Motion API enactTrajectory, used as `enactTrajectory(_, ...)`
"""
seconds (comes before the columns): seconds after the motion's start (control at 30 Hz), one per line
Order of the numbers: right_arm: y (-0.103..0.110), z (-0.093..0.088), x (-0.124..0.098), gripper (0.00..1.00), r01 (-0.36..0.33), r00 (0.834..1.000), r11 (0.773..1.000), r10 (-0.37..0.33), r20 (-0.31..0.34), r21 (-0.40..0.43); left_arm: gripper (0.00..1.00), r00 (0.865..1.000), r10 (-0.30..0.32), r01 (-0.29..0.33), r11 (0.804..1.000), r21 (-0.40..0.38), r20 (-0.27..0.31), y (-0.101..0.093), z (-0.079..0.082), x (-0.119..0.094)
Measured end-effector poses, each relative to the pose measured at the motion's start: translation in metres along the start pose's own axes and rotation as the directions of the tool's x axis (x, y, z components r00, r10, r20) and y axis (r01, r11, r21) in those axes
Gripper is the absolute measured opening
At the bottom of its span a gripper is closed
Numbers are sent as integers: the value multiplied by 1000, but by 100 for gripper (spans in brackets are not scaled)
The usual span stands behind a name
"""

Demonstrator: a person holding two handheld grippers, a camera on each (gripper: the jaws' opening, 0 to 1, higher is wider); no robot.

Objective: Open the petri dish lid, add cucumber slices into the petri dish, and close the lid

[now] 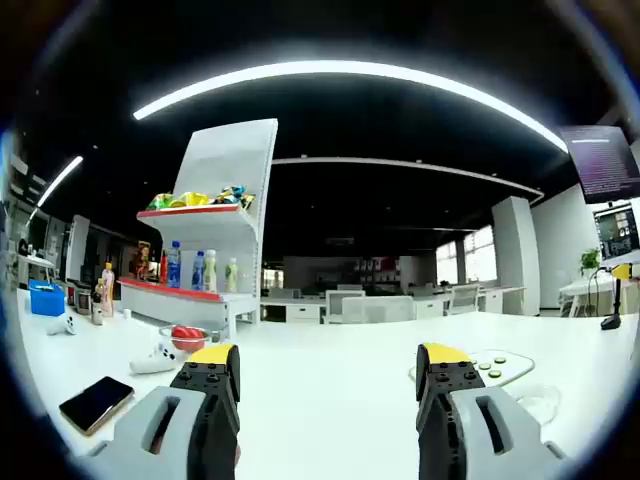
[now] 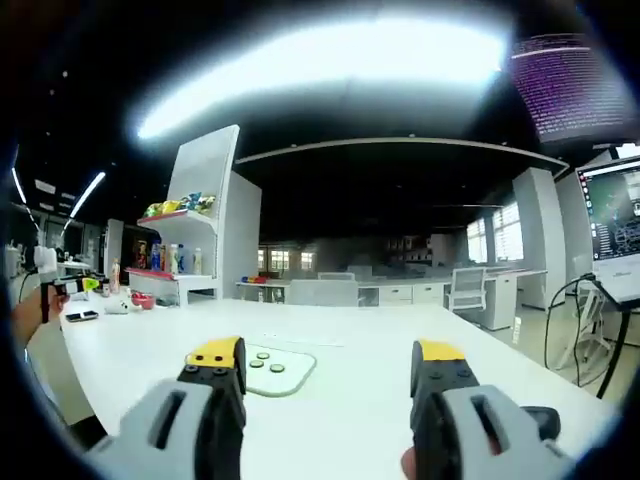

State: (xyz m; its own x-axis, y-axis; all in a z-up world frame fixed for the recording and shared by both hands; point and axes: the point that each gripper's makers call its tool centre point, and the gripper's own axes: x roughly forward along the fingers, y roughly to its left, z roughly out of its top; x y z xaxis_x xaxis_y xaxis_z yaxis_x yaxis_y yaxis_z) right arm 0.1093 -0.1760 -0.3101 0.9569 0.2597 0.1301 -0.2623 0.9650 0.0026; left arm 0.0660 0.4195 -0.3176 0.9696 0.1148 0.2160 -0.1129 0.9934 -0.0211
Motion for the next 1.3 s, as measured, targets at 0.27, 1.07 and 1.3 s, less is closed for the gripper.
enactTrajectory(0.27, 0, 0, -1, 66, 0, 1000, 1000, 0, 2, 2, 72, 1000, -2, 2, 1000, -2, 1, -1, 0, 0)
enactTrajectory(1.07, -12, 2, -7, 66, 22, 1000, 1000, -22, 14, 16, 72, 1000, -22, 23, 1000, -7, 2, -7, 1, -1)
enactTrajectory(1.3, -12, 3, -7, 66, 18, 1000, 1000, -19, 19, 21, 72, 1000, -28, 28, 1000, -12, 0, -7, -1, -2)
